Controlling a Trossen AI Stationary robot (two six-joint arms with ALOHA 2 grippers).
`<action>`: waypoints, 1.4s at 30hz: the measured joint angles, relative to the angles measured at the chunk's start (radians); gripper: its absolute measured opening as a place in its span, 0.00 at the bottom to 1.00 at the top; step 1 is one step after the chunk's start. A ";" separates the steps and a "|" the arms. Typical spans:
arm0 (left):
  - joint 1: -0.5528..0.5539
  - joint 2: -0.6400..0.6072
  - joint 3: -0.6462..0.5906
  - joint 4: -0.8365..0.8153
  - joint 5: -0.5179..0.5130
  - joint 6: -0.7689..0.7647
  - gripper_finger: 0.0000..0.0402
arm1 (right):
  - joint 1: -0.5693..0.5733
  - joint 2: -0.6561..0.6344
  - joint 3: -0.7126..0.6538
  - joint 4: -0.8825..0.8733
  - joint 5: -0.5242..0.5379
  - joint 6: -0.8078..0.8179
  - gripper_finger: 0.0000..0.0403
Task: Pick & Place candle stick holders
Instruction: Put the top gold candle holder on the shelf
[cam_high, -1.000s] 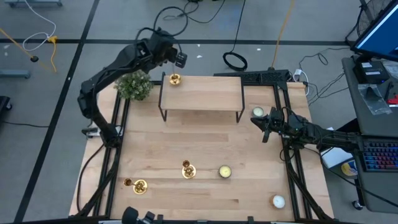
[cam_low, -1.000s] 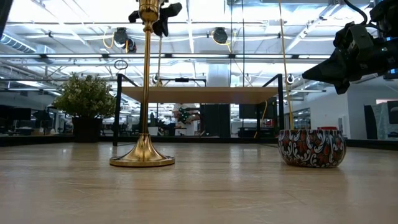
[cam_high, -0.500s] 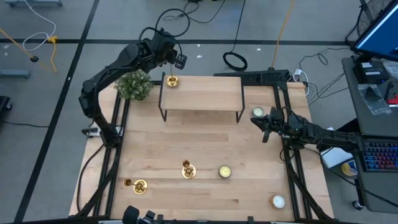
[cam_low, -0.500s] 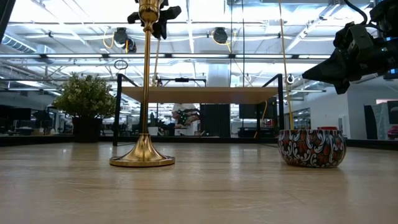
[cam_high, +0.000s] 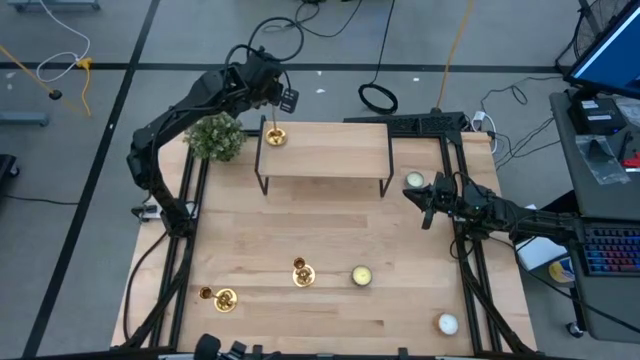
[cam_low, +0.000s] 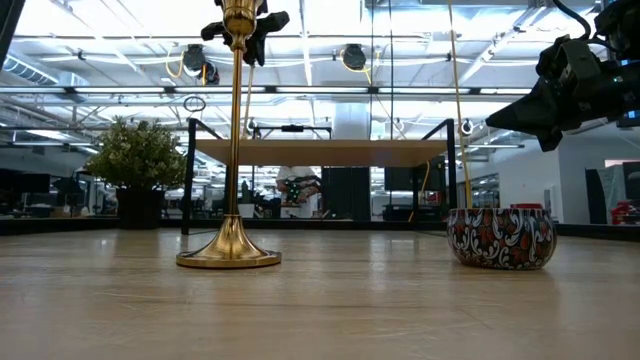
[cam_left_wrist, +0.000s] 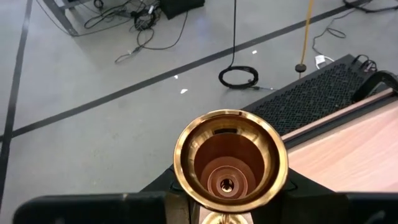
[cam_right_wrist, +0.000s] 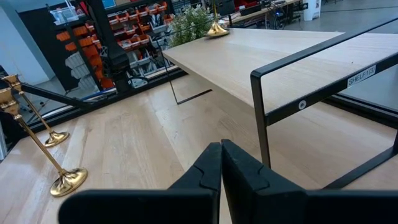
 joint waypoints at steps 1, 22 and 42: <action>0.000 0.000 0.000 0.003 0.000 -0.001 0.23 | 0.000 0.000 0.000 0.000 0.000 0.000 0.01; 0.000 0.008 0.000 0.027 -0.034 0.002 0.23 | 0.000 0.000 0.000 0.000 0.000 0.063 0.01; 0.000 0.007 0.000 0.030 -0.056 -0.016 0.25 | 0.000 0.000 0.000 0.000 0.000 0.052 0.01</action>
